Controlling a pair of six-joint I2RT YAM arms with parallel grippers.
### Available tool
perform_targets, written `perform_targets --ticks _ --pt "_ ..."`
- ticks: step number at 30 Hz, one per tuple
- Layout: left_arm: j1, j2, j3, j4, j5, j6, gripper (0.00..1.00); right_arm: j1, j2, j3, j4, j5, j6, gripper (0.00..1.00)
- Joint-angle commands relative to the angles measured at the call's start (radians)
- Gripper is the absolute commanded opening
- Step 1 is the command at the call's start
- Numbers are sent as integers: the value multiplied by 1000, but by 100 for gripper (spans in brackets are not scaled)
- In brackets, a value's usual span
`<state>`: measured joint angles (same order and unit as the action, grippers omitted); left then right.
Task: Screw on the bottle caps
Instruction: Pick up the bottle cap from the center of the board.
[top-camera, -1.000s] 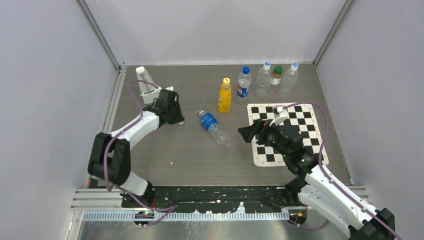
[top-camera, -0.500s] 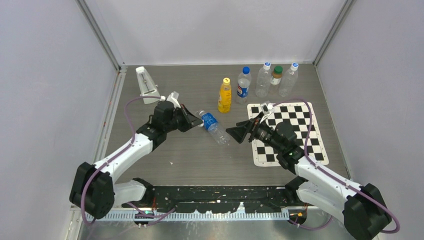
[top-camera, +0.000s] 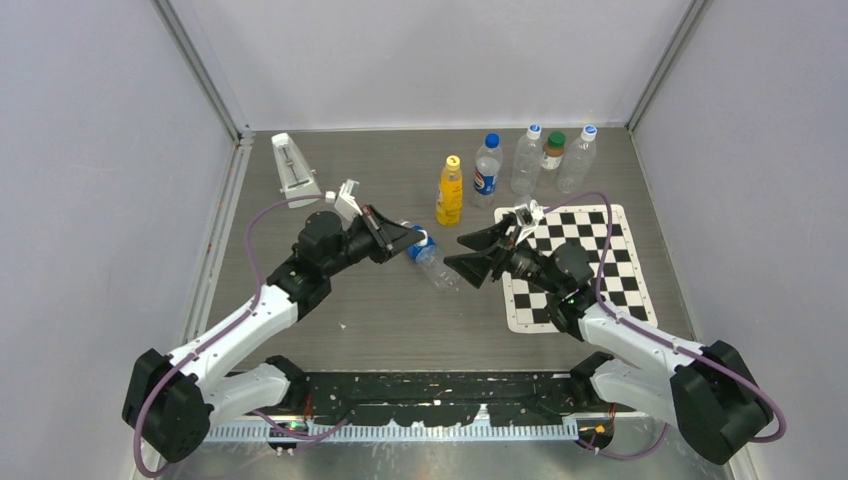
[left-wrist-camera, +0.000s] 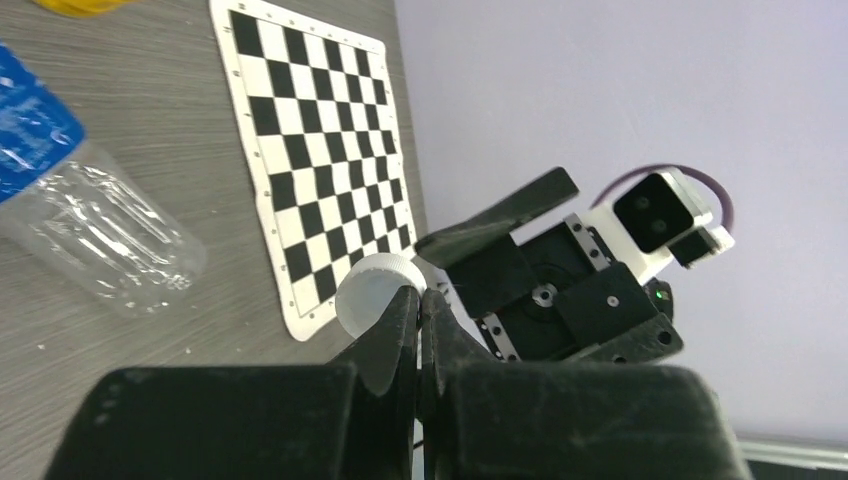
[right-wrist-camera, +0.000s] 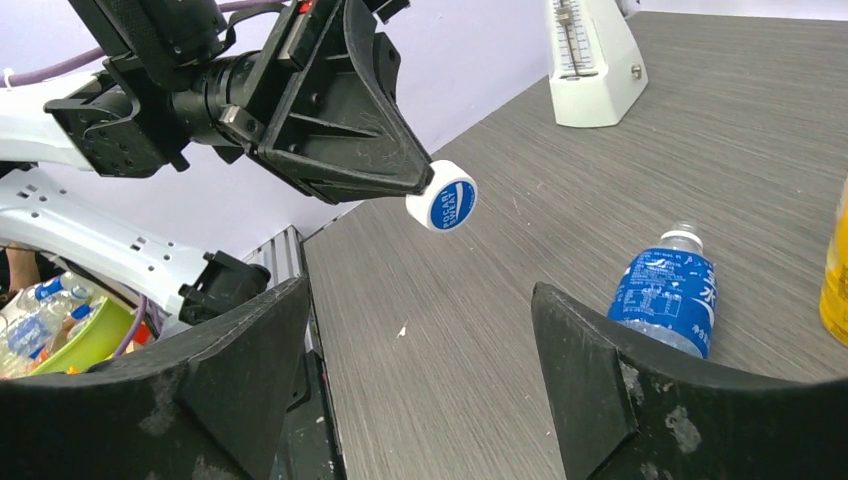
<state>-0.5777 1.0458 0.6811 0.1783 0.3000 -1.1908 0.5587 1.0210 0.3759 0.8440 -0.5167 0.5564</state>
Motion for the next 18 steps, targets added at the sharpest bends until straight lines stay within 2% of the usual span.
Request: perform_targets --ticks 1,8,18 --pt "-27 -23 6 116 43 -60 0 0 33 54 160 -67 -35 86" --pt "-70 -20 17 183 92 -95 0 0 99 70 252 -86 -68 84" --pt "-96 -10 30 221 123 -103 0 -2 173 102 363 -141 -56 75"
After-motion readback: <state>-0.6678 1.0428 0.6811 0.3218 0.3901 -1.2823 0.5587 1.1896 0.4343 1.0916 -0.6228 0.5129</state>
